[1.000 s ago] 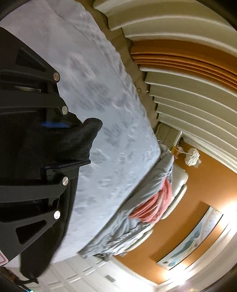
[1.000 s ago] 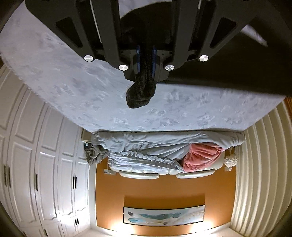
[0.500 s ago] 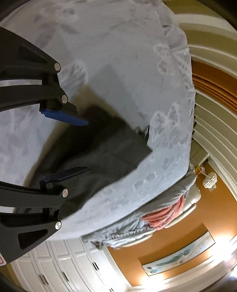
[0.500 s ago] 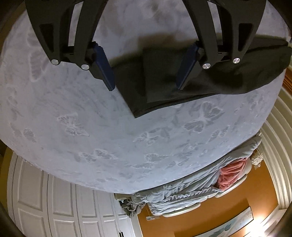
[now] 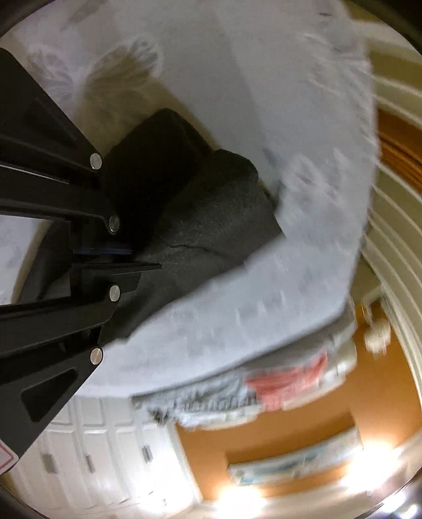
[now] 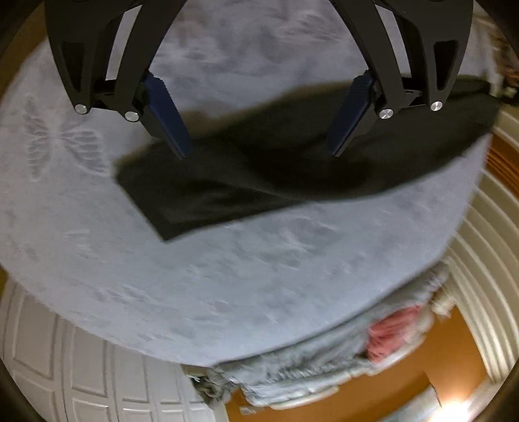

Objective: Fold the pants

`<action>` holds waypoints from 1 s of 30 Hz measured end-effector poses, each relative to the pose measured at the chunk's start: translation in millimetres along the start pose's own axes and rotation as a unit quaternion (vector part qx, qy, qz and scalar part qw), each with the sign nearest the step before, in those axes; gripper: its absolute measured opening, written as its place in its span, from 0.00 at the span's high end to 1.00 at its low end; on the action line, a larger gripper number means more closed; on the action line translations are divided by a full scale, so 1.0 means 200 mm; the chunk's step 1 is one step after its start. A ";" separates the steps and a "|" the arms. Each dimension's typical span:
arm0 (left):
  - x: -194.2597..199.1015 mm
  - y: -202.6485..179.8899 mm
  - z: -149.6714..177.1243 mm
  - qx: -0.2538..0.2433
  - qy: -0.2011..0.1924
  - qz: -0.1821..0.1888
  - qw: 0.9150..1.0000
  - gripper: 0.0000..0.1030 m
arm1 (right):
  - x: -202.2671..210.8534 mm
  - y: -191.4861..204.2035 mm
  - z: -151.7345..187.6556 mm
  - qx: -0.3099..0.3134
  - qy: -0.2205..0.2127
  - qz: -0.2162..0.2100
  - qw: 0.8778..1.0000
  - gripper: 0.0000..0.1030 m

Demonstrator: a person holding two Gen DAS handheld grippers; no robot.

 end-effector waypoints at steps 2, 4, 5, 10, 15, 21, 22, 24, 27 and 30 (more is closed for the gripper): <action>0.05 -0.02 0.01 -0.004 -0.002 0.017 1.000 0.99 | 0.03 -0.07 -0.02 -0.017 -0.008 0.000 1.000 0.20; 0.03 0.03 0.03 -0.009 0.014 -0.001 1.000 0.99 | 0.00 -0.13 -0.03 -0.033 -0.001 -0.001 0.999 0.20; 0.01 0.07 0.04 -0.004 0.024 -0.012 1.000 0.99 | -0.04 -0.16 -0.03 -0.043 0.010 -0.002 0.999 0.20; -0.06 0.18 0.08 0.008 0.050 -0.039 0.998 0.99 | -0.24 -0.35 -0.05 -0.073 0.024 0.078 0.994 0.21; -0.10 0.17 0.06 -0.011 0.045 -0.054 0.997 0.99 | -0.37 -0.39 -0.04 -0.095 0.061 0.063 0.992 0.98; -0.10 0.19 0.06 -0.038 0.040 -0.067 0.996 0.99 | 0.22 -0.18 -0.49 -0.065 -0.130 -0.032 0.989 0.98; -0.10 0.19 0.06 -0.040 0.042 -0.071 0.996 0.99 | 0.18 -0.22 -0.50 -0.048 -0.127 -0.005 0.991 0.98; -0.12 0.21 0.06 -0.045 0.045 -0.082 0.995 0.99 | -0.04 -0.35 -0.41 -0.054 -0.073 0.039 0.995 0.98; -0.12 0.24 0.07 -0.038 0.047 -0.088 0.994 0.99 | -0.36 -0.55 -0.18 -0.071 0.029 0.084 0.994 0.98; -0.12 0.25 0.06 -0.041 0.049 -0.091 0.994 0.98 | -0.33 -0.57 -0.17 -0.066 0.026 0.096 0.993 0.87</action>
Point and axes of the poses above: each gripper's, at about its wrist camera, not at the fingertips, and x roughly against the way its jaws point, y to its left, z to its underside, the point moved 10 cm from there along -x, roughly the way its jaws point, and after that the axes turned 7 degrees about -x, right-handed, at the moved point
